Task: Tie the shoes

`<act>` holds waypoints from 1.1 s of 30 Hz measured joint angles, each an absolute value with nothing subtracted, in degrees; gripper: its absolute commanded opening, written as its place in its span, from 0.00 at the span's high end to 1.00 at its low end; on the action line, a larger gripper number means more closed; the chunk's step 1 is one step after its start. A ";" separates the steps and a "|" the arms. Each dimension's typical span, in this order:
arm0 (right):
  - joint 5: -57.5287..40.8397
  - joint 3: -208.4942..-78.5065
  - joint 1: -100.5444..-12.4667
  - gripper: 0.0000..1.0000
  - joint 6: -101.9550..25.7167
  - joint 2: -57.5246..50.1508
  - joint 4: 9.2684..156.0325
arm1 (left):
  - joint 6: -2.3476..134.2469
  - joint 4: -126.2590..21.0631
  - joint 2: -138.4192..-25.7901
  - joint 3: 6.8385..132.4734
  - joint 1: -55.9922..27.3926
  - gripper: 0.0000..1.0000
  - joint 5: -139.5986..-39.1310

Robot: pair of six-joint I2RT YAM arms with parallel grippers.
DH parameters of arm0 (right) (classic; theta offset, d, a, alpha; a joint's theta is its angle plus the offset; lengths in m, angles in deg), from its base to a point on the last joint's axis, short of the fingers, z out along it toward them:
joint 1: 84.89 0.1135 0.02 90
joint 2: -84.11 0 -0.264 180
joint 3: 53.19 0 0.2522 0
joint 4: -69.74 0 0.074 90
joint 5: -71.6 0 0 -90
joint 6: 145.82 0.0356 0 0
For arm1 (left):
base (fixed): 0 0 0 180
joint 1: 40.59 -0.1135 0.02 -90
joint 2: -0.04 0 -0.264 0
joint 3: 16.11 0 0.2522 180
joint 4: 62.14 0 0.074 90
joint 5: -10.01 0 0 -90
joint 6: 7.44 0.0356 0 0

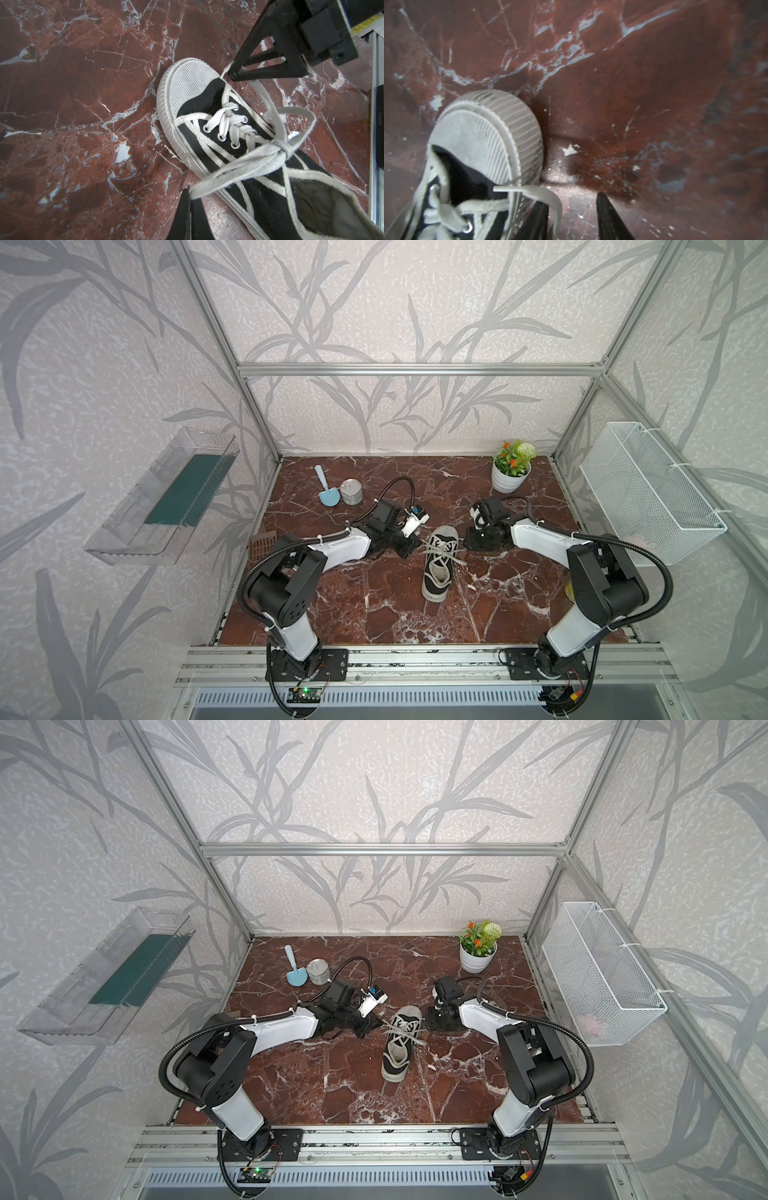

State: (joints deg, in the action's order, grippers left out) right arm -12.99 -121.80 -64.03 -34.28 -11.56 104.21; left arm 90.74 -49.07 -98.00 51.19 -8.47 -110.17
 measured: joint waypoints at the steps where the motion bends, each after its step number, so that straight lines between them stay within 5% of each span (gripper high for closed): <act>1: -15.35 -122.37 -63.87 0.59 -34.28 -11.54 105.11 | 90.70 -49.11 -98.00 51.19 -8.47 1.00 -110.19; 11: -23.76 -121.01 -64.94 0.54 -35.83 -5.82 111.62 | 90.52 -49.15 -98.00 51.19 -8.47 1.00 -110.25; 19: -7.33 -113.91 -64.97 0.54 -44.07 4.57 107.27 | 90.57 -49.13 -98.00 51.19 -8.47 1.00 -110.28; 33: 10.53 -113.56 -59.94 0.54 -54.91 3.58 103.69 | 94.79 -43.30 -97.94 54.04 -8.45 1.00 -108.11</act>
State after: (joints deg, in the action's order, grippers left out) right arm 10.53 -113.56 -59.94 -54.91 3.58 103.69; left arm 94.79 -43.30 -97.94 54.04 -8.45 -108.11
